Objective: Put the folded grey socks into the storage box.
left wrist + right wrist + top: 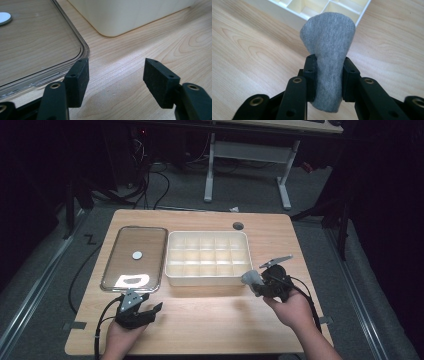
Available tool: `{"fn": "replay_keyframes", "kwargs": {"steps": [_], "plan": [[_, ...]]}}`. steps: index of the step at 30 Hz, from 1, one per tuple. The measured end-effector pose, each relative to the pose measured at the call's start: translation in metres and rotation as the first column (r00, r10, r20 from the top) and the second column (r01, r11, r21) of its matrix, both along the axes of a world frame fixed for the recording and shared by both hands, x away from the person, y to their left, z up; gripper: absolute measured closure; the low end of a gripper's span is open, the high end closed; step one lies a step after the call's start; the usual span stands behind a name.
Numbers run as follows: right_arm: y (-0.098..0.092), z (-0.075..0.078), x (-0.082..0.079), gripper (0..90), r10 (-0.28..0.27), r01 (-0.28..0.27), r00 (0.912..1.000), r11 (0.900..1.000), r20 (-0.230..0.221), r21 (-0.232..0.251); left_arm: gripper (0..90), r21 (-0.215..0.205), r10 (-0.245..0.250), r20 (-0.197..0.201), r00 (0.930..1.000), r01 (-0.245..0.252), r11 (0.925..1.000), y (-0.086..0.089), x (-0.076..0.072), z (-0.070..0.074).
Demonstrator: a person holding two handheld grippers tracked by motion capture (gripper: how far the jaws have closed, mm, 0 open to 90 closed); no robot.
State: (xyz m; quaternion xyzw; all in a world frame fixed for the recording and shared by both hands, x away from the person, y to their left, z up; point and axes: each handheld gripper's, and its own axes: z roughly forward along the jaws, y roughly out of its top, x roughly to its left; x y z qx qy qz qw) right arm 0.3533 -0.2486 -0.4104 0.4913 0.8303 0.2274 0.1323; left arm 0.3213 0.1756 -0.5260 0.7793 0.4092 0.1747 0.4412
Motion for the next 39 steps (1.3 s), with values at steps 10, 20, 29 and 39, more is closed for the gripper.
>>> {"fn": "replay_keyframes", "kwargs": {"steps": [10,20,29,39], "plan": [[0.018,0.011,0.041,71.4,-0.008,0.007,0.9988,1.0,-0.048,-0.025,36.0,-0.017,-0.009,-0.005,0.9999,0.009,0.9998,0.001,0.001,0.0],[0.029,0.0,0.086,71.4,-0.041,0.03,0.9904,0.996,-0.132,-0.086,36.0,-0.013,-0.013,-0.004,0.9999,0.013,0.9998,0.001,0.001,0.0],[0.033,-0.018,0.106,71.7,-0.064,0.039,0.9748,0.992,-0.214,-0.119,36.0,-0.008,-0.017,0.001,0.9998,0.017,0.9998,-0.002,0.002,-0.001],[0.042,-0.024,0.111,72.3,-0.065,0.019,0.9623,0.985,-0.264,-0.17,36.0,-0.016,-0.014,0.01,0.9999,0.014,0.9998,0.003,-0.001,0.002]]}}
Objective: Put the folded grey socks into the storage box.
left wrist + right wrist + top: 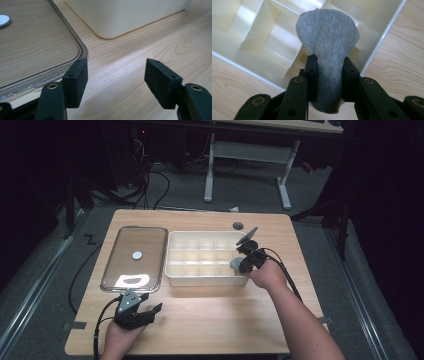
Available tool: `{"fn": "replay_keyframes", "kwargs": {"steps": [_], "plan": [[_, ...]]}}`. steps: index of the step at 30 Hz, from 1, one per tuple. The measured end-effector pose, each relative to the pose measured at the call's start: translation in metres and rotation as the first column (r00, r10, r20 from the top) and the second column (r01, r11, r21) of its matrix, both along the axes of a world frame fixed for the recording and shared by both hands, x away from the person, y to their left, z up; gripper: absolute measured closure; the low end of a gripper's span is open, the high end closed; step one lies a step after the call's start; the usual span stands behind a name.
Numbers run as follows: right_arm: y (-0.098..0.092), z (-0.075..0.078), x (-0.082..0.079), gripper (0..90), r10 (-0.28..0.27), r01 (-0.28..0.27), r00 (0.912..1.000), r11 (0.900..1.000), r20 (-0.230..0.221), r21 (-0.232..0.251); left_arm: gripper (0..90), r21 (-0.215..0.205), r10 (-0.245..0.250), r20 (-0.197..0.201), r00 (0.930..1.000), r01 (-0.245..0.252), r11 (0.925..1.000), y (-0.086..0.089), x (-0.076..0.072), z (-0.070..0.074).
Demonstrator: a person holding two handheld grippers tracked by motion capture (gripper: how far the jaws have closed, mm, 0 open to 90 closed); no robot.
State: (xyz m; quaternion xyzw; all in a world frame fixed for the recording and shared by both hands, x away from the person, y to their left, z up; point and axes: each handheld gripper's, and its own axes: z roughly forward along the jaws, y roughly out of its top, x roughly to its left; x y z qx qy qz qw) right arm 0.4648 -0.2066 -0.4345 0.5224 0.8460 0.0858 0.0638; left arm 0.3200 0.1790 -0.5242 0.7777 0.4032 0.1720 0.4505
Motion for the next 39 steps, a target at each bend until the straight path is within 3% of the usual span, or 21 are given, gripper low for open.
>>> {"fn": "replay_keyframes", "kwargs": {"steps": [6,14,37,39], "plan": [[0.008,-0.006,0.003,72.7,0.022,-0.023,0.9994,0.999,-0.027,-0.04,36.0,-0.003,-0.004,-0.003,1.0,0.004,1.0,-0.003,0.002,-0.001],[0.007,-0.012,0.003,72.7,0.018,-0.019,0.9993,0.999,-0.034,-0.034,36.1,0.008,-0.013,-0.007,0.9999,0.013,0.9999,-0.007,0.004,-0.003],[0.013,-0.03,0.008,72.4,0.05,-0.055,0.9969,0.995,-0.061,-0.08,36.2,0.01,-0.024,-0.017,0.9996,0.024,0.9997,-0.007,0.004,-0.004],[0.014,-0.028,0.007,71.4,0.029,-0.034,0.9972,0.997,-0.069,-0.076,36.2,0.009,-0.024,-0.018,0.9995,0.025,0.9997,-0.007,0.004,-0.004]]}}
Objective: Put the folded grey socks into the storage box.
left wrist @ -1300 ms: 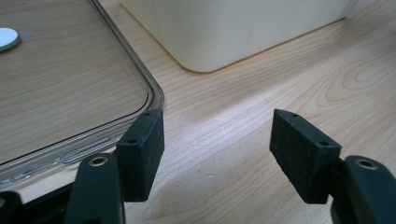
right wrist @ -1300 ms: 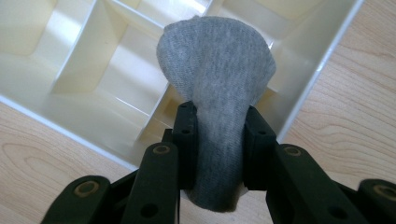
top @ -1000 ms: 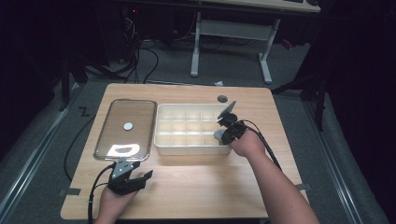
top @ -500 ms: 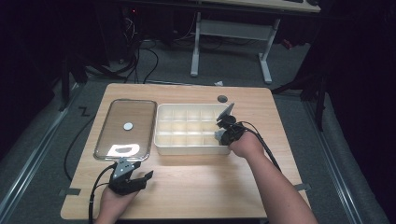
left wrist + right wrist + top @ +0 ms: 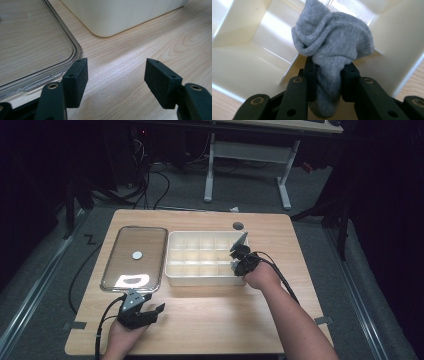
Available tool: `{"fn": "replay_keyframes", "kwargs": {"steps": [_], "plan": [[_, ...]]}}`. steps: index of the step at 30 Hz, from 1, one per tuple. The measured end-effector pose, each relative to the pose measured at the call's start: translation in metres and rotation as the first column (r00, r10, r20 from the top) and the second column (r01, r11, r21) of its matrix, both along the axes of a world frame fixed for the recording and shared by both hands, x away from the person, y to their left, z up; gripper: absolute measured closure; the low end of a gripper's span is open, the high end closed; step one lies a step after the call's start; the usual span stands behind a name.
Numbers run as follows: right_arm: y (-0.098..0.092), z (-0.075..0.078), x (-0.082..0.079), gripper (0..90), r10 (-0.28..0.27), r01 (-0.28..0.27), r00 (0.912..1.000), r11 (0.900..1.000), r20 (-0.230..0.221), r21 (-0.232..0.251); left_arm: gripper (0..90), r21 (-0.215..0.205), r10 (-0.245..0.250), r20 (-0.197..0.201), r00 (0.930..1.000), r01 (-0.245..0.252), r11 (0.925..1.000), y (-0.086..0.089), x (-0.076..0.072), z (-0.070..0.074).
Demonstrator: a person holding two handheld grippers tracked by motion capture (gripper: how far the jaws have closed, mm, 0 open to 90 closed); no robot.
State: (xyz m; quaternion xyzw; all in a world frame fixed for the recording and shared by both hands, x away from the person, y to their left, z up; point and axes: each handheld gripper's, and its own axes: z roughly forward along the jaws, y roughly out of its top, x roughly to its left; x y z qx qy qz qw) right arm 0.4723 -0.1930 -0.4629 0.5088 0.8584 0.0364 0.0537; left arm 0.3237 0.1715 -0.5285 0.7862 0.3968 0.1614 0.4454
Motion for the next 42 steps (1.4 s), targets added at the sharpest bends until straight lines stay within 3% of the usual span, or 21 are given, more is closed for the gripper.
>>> {"fn": "replay_keyframes", "kwargs": {"steps": [9,10,15,18,21,25,30,35,39,42], "plan": [[-0.001,0.012,0.003,57.5,0.021,-0.021,0.9997,1.0,-0.008,0.011,36.4,-0.003,-0.001,-0.003,1.0,0.001,1.0,-0.001,0.0,-0.001],[-0.002,0.016,0.002,57.7,-0.001,0.001,0.9999,1.0,-0.012,0.026,36.4,-0.004,0.0,-0.003,1.0,0.0,1.0,-0.001,0.001,-0.001],[-0.006,0.03,0.001,56.7,0.01,-0.011,0.9999,0.998,0.012,0.056,36.4,-0.002,-0.003,-0.005,1.0,0.003,1.0,-0.001,0.0,-0.001],[-0.007,0.041,-0.001,62.5,0.016,-0.018,0.9996,0.996,0.022,0.084,36.4,-0.002,-0.005,-0.008,1.0,0.005,1.0,-0.001,0.001,-0.001],[-0.008,0.048,-0.003,77.7,0.017,-0.018,0.9998,0.995,0.013,0.101,36.4,0.0,-0.007,-0.01,0.9999,0.007,1.0,-0.002,0.001,-0.002],[-0.008,0.043,-0.006,90.0,0.015,-0.014,0.9996,0.998,-0.022,0.061,36.4,0.0,-0.007,-0.01,0.9999,0.007,1.0,-0.001,0.001,-0.002],[-0.007,0.03,-0.005,90.0,0.006,-0.003,0.9991,0.998,-0.041,0.06,36.4,0.001,-0.008,-0.009,0.9999,0.008,1.0,-0.001,0.0,-0.001],[-0.002,0.015,-0.004,89.4,0.032,-0.028,0.9976,0.998,-0.062,0.052,36.4,-0.001,-0.007,-0.009,0.9999,0.007,1.0,0.0,0.0,-0.001],[-0.003,0.023,-0.002,87.2,0.034,-0.029,0.9973,0.997,-0.065,0.075,36.4,0.0,-0.008,-0.009,0.9999,0.008,1.0,-0.001,0.001,-0.001],[-0.006,0.041,-0.001,88.9,0.006,-0.004,0.9997,0.995,-0.025,0.098,36.4,0.0,-0.009,-0.01,0.9999,0.009,1.0,-0.001,0.001,-0.001]]}}
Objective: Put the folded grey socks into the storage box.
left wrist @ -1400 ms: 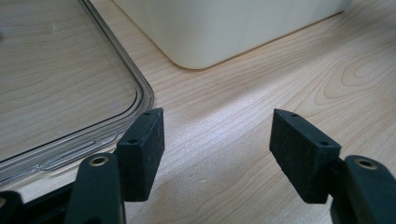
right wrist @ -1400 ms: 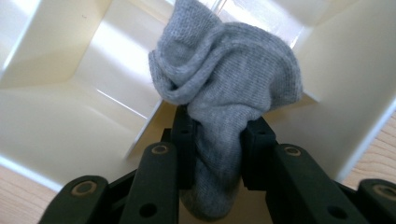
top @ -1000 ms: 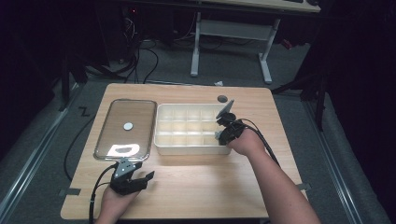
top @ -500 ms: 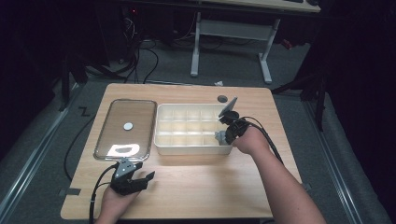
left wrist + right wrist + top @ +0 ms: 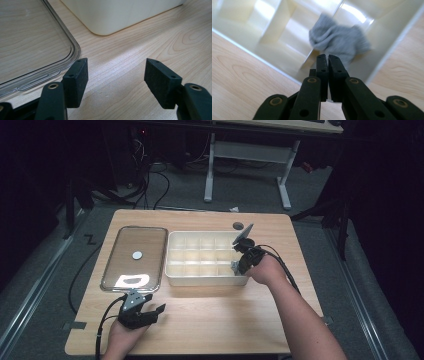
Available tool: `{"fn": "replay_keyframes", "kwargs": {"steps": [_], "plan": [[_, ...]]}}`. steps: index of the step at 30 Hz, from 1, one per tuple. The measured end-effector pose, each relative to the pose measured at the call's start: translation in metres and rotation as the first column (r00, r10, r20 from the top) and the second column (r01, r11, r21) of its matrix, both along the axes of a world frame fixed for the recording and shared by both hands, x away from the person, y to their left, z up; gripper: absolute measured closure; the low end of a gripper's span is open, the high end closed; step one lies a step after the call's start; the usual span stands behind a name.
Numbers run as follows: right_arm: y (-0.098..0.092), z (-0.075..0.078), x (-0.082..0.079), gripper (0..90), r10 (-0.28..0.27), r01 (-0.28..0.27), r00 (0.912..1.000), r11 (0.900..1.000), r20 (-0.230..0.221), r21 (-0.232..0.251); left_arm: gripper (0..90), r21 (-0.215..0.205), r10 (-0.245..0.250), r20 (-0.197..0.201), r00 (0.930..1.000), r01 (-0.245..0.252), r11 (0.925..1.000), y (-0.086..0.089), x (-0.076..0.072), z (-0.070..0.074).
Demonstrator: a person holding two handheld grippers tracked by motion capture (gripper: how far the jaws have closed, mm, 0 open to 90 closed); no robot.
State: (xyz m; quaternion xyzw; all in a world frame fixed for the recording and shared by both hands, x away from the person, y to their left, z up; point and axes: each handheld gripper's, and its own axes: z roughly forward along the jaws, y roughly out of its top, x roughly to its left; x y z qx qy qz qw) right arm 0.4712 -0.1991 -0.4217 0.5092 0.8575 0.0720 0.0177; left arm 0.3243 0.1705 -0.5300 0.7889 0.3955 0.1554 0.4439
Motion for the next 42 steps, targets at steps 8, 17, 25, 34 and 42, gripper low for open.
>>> {"fn": "replay_keyframes", "kwargs": {"steps": [8,17,25,34,42], "plan": [[-0.001,-0.005,0.013,90.0,-0.025,0.026,0.9989,0.999,0.041,-0.034,36.5,0.002,-0.006,-0.002,1.0,0.006,1.0,0.0,-0.001,0.0],[0.009,-0.027,0.019,90.0,-0.028,0.027,0.9995,0.996,-0.016,-0.081,36.5,0.001,-0.008,-0.001,1.0,0.008,1.0,0.0,-0.001,0.0],[0.013,-0.043,0.028,90.0,-0.035,0.025,0.9953,0.994,-0.09,-0.105,36.5,0.005,-0.014,-0.007,0.9999,0.014,0.9999,-0.001,-0.001,-0.001],[0.01,-0.027,0.024,90.0,-0.033,0.029,0.9985,0.995,-0.042,-0.091,36.6,0.009,-0.015,-0.01,0.9998,0.015,0.9998,-0.002,-0.001,-0.001],[0.019,-0.018,0.02,90.0,-0.026,0.024,0.9996,0.997,-0.013,-0.078,36.6,0.013,-0.021,-0.01,0.9997,0.021,0.9997,-0.003,-0.002,-0.002]]}}
